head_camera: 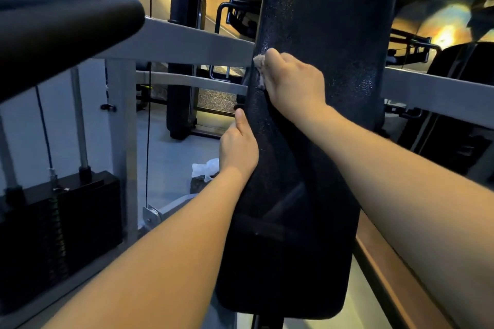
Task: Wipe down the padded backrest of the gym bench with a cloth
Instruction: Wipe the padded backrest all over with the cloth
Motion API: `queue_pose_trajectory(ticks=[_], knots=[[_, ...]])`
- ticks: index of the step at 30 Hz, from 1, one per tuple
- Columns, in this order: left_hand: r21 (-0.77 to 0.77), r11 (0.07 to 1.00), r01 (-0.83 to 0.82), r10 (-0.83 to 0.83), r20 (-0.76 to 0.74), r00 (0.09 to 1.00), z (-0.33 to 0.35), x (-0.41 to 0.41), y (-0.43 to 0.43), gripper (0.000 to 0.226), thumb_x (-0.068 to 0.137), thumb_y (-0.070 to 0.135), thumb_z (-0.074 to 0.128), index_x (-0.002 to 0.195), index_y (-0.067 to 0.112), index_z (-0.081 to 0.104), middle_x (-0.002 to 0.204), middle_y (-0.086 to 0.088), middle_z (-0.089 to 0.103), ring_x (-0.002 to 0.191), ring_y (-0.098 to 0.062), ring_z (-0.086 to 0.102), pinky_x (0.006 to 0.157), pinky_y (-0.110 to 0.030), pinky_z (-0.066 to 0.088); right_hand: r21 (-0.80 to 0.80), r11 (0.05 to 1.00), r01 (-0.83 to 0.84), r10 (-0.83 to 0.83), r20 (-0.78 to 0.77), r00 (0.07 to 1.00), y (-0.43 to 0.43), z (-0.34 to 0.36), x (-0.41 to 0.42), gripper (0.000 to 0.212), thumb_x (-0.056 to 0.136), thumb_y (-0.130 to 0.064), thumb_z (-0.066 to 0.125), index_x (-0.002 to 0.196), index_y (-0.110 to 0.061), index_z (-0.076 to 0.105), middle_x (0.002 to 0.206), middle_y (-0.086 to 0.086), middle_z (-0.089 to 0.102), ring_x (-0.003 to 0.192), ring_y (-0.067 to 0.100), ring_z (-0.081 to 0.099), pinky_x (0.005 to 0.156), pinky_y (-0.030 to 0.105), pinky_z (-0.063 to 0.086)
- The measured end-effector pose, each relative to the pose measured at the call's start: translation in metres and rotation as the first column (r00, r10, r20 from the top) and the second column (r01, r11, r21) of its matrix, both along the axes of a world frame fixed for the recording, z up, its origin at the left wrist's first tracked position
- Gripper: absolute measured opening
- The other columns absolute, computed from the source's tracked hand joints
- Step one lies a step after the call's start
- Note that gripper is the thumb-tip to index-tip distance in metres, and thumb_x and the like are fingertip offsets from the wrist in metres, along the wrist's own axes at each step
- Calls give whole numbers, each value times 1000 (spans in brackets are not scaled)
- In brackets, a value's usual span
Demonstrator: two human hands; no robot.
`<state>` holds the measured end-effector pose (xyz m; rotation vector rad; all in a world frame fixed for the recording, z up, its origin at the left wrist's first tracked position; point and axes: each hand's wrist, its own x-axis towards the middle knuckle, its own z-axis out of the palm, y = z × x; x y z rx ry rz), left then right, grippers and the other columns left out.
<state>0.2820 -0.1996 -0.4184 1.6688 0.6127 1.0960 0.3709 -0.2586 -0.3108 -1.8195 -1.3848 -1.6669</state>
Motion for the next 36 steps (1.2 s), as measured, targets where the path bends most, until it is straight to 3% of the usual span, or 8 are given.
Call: queue_pose_trajectory(ticks=[6, 10, 14, 17, 20, 25, 31, 36], knots=[[0, 998, -70, 69, 31, 997, -43, -31, 10, 32, 109, 31, 31, 115, 13, 57, 112, -2, 53, 105, -18, 49, 83, -26, 30, -276, 955, -110, 122, 26, 992, -25, -73, -7, 17, 101, -25, 55, 99, -15, 68, 77, 4, 62, 59, 35, 57, 53, 38, 34], [-38, 999, -5, 5, -9, 1000, -76, -49, 13, 27, 102, 19, 43, 123, 21, 60, 119, 6, 54, 106, -15, 57, 94, -35, 48, -528, 844, -92, 197, 146, 969, -41, -72, -6, 4, 97, -21, 61, 98, -21, 65, 76, 2, 64, 58, 30, 59, 59, 35, 27], [-3, 996, 84, -85, -55, 995, -86, -53, 4, 26, 104, 28, 42, 121, 23, 62, 118, 8, 58, 108, -10, 57, 94, -34, 49, -252, 967, -25, 57, 122, 991, -29, -37, -8, 10, 98, -27, 55, 89, -23, 53, 68, 4, 61, 55, 31, 60, 60, 37, 32], [43, 995, 94, -91, -55, 994, -92, -52, -1, 29, 105, 39, 43, 122, 22, 58, 120, 6, 53, 104, -4, 54, 85, -16, 42, -90, 995, -51, 53, 27, 998, -16, -65, -18, 9, 99, -22, 52, 92, -18, 47, 69, 5, 60, 57, 34, 57, 58, 36, 27], [70, 991, 114, -111, -34, 993, -100, -49, -2, 30, 102, 38, 52, 126, 20, 54, 118, 7, 47, 98, 1, 54, 80, -4, 41, -238, 966, -102, 94, -46, 995, -21, -104, -20, 20, 95, -19, 56, 115, -19, 61, 81, -3, 67, 68, 27, 63, 63, 34, 21], [118, 985, 124, -121, -32, 992, -103, -46, 9, 21, 99, 32, 59, 116, 20, 58, 114, 5, 51, 97, -10, 58, 85, -20, 46, -585, 803, -111, 243, 151, 958, -37, -78, -12, 22, 92, -20, 66, 113, -26, 63, 78, -2, 65, 62, 25, 62, 64, 34, 25], [71, 983, 168, -162, -86, 983, -94, -51, 12, 28, 99, 34, 59, 120, 14, 59, 117, 4, 52, 96, -12, 63, 85, -25, 49, -84, 995, -58, 63, 60, 996, -27, -64, -11, 1, 93, -17, 62, 92, -16, 62, 66, 4, 62, 56, 32, 61, 58, 36, 34], [123, 979, 162, -147, -124, 981, -94, -53, 11, 20, 102, 30, 55, 116, 15, 57, 118, 2, 48, 84, -6, 57, 70, -13, 39, -444, 884, -143, 195, 73, 978, -44, -117, -18, 17, 96, -16, 58, 111, -25, 54, 86, -4, 73, 66, 26, 64, 62, 38, 33]])
